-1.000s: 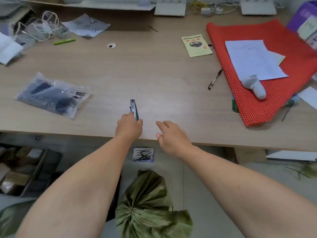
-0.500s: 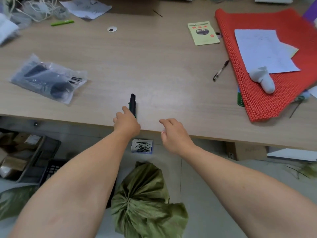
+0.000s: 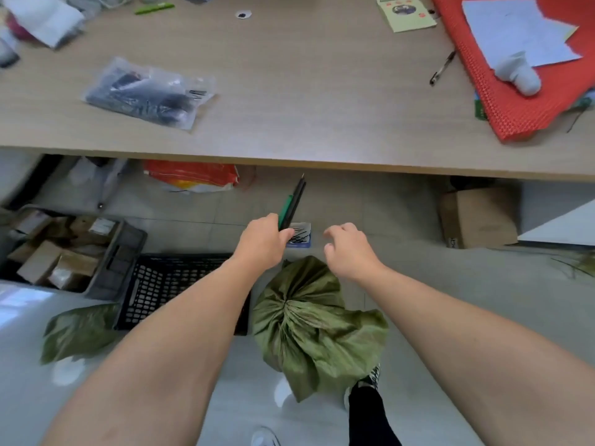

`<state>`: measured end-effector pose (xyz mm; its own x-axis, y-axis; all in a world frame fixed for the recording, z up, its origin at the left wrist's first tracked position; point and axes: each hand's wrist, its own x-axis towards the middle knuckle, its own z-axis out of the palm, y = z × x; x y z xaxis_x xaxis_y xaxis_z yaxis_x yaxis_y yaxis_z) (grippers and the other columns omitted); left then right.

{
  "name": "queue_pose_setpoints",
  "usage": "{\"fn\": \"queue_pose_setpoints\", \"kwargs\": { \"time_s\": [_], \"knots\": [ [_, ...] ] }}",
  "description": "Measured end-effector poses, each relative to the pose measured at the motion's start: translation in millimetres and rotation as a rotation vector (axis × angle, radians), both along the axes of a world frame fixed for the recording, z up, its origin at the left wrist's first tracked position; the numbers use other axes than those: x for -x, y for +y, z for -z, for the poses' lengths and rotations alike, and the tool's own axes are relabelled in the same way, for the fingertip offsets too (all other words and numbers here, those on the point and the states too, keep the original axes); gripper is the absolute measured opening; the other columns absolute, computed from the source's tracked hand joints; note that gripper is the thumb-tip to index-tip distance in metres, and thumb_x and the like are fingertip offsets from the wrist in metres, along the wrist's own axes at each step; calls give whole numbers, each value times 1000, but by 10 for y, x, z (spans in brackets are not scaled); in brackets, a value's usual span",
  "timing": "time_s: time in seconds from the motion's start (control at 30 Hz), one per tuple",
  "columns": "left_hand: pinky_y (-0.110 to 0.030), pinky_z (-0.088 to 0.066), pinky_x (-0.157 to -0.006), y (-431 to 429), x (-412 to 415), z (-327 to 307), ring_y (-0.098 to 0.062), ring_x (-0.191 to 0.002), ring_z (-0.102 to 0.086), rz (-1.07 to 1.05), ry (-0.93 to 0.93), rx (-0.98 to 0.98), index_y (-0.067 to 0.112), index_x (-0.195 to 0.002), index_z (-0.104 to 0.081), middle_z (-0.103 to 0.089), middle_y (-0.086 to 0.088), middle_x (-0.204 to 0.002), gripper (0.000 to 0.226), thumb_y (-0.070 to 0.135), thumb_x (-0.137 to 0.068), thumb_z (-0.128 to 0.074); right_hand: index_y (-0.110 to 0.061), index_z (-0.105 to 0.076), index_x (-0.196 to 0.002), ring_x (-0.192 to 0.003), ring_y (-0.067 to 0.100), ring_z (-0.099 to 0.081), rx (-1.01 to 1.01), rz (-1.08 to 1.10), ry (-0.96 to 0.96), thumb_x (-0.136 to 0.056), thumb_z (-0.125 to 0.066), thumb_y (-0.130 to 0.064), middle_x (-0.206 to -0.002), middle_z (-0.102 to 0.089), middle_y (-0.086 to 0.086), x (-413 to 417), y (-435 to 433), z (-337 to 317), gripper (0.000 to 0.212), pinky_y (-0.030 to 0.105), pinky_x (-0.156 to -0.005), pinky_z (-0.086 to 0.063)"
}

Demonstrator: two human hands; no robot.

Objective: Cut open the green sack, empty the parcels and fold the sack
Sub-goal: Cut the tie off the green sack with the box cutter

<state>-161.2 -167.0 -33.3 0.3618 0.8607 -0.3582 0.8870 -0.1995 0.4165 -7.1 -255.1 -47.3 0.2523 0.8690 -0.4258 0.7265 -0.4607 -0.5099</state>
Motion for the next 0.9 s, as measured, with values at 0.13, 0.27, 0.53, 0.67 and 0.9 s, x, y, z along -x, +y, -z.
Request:
{"fn": "queue_pose_setpoints", "kwargs": {
  "time_s": [0.13, 0.27, 0.53, 0.67, 0.9],
  "knots": [
    [-41, -48, -73, -424, 415, 406, -38, -88, -59, -57, 34, 41, 10, -94, -51, -63, -18, -99, 41, 50, -98, -44, -14, -49, -136, -129, 32, -38, 70, 10, -1, -98, -39, -23, -140, -41, 11, 396, -401, 400, 40, 42, -105, -38],
    [-36, -38, -68, -752, 733, 932, -34, -82, -54, -124, 56, 41, 11, -85, -50, -63, -16, -92, 45, 53, -98, -42, -14, -50, -135, -128, 35, -41, 107, -46, 24, -97, -40, -28, -138, -44, 12, 744, -569, 916, 42, 43, -106, -38],
    [-36, -41, -71, -1016, 1030, 2234, -32, -85, -57, -246, -67, 90, 10, -110, -47, -58, -8, -91, 27, 35, -100, -49, -12, -46, -137, -130, 30, -39, -9, -109, -39, -97, -48, -37, -139, -46, 9, 970, -579, 2253, 46, 43, -104, -39],
    [-38, -46, -74, -1064, 1067, 3069, -30, -84, -58, -210, -108, 49, 11, -123, -44, -62, -9, -98, 27, 24, -100, -50, -21, -30, -149, -139, 26, -31, -164, -167, -91, -94, -53, -40, -147, -40, 5, 1090, -548, 3031, 62, 42, -109, -34],
    [-41, -48, -91, -1136, 1312, 4256, -30, -110, -58, -120, -133, -179, 30, -144, -35, -57, -6, -123, 50, 21, -96, -49, -29, -27, -149, -129, 33, -42, -285, 66, -95, -91, -56, -47, -139, -47, 11, 1198, -535, 4139, 67, 44, -102, -36]
  ]
}}
